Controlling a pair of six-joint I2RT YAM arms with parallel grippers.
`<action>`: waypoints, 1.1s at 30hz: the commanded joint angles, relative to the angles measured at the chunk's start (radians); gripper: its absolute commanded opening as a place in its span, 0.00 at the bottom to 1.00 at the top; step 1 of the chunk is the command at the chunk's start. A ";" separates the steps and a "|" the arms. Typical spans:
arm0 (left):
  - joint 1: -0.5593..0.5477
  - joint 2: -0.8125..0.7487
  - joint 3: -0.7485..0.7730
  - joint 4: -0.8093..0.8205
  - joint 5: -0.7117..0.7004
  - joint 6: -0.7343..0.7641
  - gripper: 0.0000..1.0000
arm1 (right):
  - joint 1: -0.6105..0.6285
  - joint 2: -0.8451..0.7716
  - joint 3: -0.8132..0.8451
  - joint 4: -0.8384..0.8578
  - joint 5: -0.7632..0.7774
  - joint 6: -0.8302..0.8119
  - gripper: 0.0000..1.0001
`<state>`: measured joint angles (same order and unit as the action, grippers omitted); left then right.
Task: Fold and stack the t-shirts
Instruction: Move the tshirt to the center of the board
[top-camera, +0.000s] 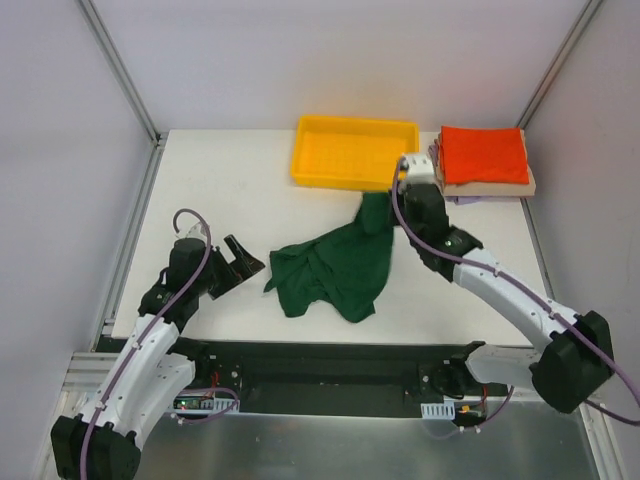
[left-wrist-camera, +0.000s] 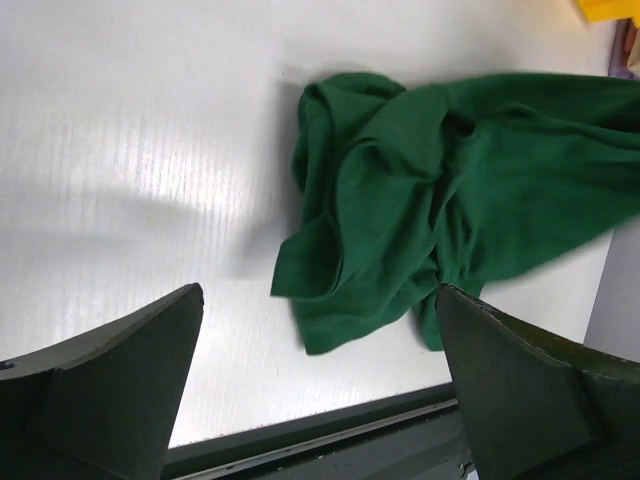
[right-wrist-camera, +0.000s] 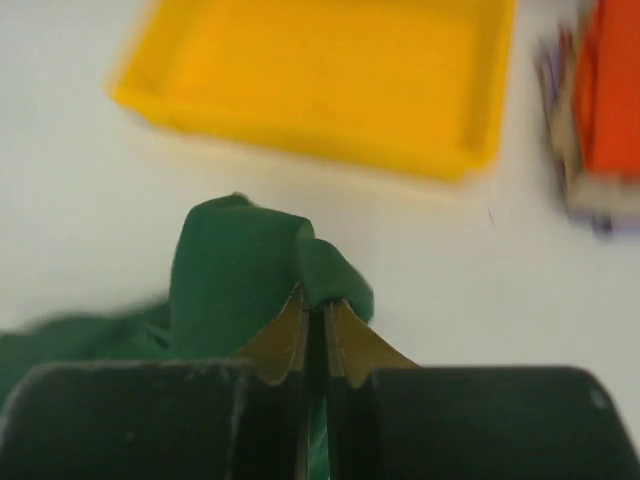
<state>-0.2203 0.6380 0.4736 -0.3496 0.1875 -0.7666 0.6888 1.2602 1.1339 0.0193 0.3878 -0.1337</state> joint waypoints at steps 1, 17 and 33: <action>0.010 0.057 -0.021 0.000 0.069 0.013 0.99 | -0.152 -0.197 -0.421 0.088 -0.024 0.235 0.05; -0.063 0.281 -0.050 0.228 0.191 -0.008 0.86 | -0.265 -0.493 -0.632 -0.297 0.261 0.292 0.96; -0.083 0.545 0.036 0.304 0.135 0.043 0.46 | -0.265 -0.751 -0.790 -0.125 -0.105 0.157 0.96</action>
<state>-0.2951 1.1667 0.4622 -0.1066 0.3332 -0.7486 0.4267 0.5045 0.3523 -0.1761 0.3954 0.0673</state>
